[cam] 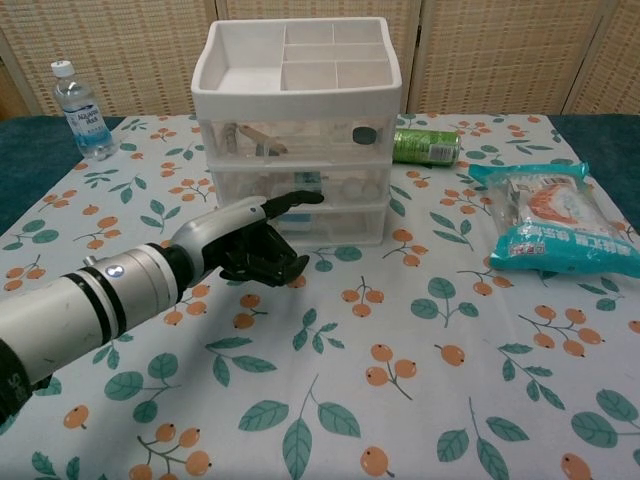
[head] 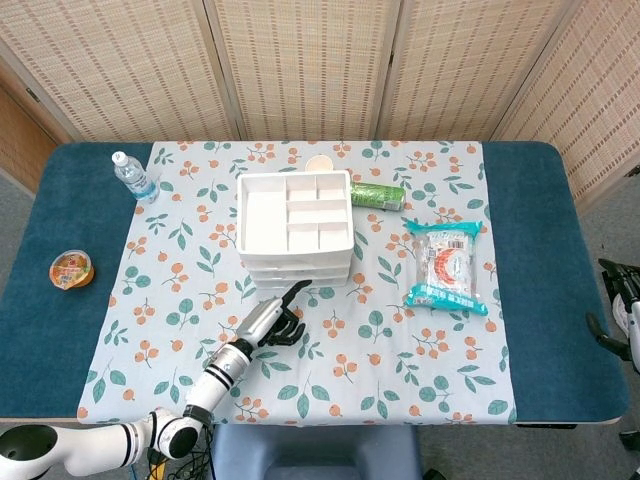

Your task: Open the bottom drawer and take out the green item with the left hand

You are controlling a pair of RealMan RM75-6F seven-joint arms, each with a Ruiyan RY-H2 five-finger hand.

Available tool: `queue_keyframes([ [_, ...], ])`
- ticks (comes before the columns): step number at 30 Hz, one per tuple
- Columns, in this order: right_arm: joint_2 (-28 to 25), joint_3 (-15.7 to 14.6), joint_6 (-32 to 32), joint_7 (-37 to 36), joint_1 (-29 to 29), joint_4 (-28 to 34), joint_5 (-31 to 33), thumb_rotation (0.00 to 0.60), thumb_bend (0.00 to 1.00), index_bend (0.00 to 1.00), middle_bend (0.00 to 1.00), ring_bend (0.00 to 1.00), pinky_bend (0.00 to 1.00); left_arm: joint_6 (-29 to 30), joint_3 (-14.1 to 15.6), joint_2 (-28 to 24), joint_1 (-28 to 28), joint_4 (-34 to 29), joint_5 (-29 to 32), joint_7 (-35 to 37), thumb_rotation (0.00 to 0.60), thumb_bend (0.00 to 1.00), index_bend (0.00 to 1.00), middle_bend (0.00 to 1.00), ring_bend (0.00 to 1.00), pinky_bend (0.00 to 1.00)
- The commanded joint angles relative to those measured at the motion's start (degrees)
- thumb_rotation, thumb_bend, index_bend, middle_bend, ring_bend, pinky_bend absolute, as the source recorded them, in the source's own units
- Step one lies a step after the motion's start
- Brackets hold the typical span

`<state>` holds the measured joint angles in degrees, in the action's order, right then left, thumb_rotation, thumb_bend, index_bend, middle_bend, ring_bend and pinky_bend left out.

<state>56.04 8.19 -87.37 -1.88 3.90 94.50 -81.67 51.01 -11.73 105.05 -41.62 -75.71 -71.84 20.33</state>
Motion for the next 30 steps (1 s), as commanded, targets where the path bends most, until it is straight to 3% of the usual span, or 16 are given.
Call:
queue_keyframes([
  [1, 0.06, 0.01, 0.04, 0.00, 0.00, -0.08, 0.08, 0.600, 0.36, 0.13, 0.23, 0.22, 0.25, 0.75, -0.23, 1.13, 0.34, 0.70, 0.48, -0.72, 0.600, 0.51, 0.00, 0.88, 0.94, 1.00],
  [30, -0.61, -0.09, -1.18, -0.14, -1.37, 0.11, 0.61, 0.600, 0.36, 0.13, 0.23, 0.22, 0.25, 0.32, -2.92, 7.27, -0.14, 6.52, 1.72, 0.69, 0.600, 0.51, 0.00, 0.88, 0.94, 1.00],
])
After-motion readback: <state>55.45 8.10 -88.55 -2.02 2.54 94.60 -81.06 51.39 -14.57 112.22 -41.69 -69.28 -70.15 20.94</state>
